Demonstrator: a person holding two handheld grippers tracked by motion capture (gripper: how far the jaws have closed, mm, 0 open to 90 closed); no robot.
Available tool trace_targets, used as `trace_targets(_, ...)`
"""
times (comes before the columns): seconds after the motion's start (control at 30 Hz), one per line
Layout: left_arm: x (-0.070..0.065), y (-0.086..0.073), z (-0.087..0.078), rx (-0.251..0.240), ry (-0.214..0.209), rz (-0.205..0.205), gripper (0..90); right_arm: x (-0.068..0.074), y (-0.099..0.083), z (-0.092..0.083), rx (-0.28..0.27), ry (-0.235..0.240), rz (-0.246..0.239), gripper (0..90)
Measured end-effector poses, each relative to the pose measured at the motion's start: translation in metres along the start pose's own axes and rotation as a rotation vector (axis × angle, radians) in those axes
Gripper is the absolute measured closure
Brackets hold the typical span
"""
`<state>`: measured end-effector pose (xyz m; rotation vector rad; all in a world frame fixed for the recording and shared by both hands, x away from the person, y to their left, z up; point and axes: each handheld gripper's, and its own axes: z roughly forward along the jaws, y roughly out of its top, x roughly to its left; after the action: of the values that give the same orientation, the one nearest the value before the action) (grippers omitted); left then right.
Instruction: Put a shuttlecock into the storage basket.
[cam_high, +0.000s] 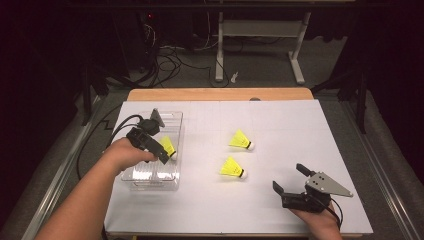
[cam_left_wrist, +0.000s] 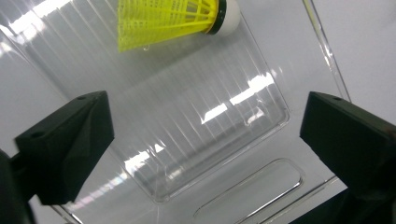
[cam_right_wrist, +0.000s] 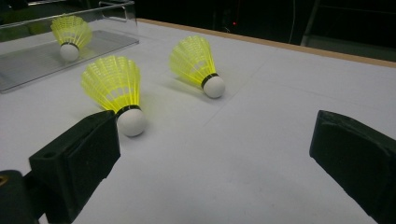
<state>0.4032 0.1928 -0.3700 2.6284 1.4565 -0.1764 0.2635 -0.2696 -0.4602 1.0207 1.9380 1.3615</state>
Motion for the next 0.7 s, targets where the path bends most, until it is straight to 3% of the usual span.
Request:
trace_targets(0.17,-0.005,-0.009,-0.001,0.016,0.022,0.006,0.7,0.001,0.0,0.0,0.001,0.0,0.001,2.3)
trace_targets(0.4,-0.01,-0.02,-0.011,0.01,0.019,0.018,0.7,0.002,0.0,0.001,0.0,0.001,-0.004,2.3)
trace_targets(0.7,-0.02,-0.026,-0.011,0.018,0.01,0.066,0.7,0.001,0.0,0.0,-0.002,-0.005,0.013,2.3)
